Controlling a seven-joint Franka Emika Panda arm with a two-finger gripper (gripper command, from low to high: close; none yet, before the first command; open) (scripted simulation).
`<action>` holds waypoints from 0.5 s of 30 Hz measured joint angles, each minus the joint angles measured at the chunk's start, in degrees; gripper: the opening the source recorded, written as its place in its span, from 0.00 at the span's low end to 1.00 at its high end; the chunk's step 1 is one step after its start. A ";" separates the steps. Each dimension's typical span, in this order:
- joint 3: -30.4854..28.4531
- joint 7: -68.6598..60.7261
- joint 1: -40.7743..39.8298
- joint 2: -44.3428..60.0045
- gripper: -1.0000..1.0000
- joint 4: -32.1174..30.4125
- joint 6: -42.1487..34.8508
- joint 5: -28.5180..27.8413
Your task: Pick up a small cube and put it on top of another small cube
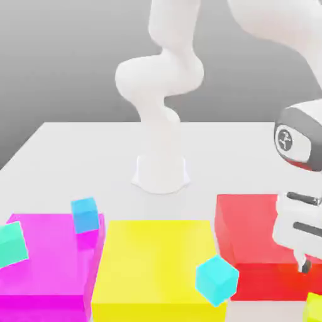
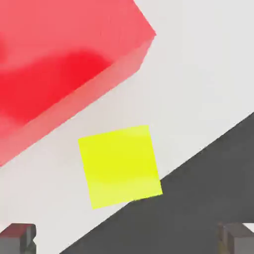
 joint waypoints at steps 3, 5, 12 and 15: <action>0.55 -1.64 -0.08 5.53 0.50 1.11 3.77 -0.70; 0.62 -1.97 -0.08 8.99 0.00 1.83 6.42 -0.55; 0.63 -1.96 -0.09 8.99 0.00 1.83 6.31 -0.64; 0.50 -1.81 0.00 3.92 0.00 0.76 2.31 -0.88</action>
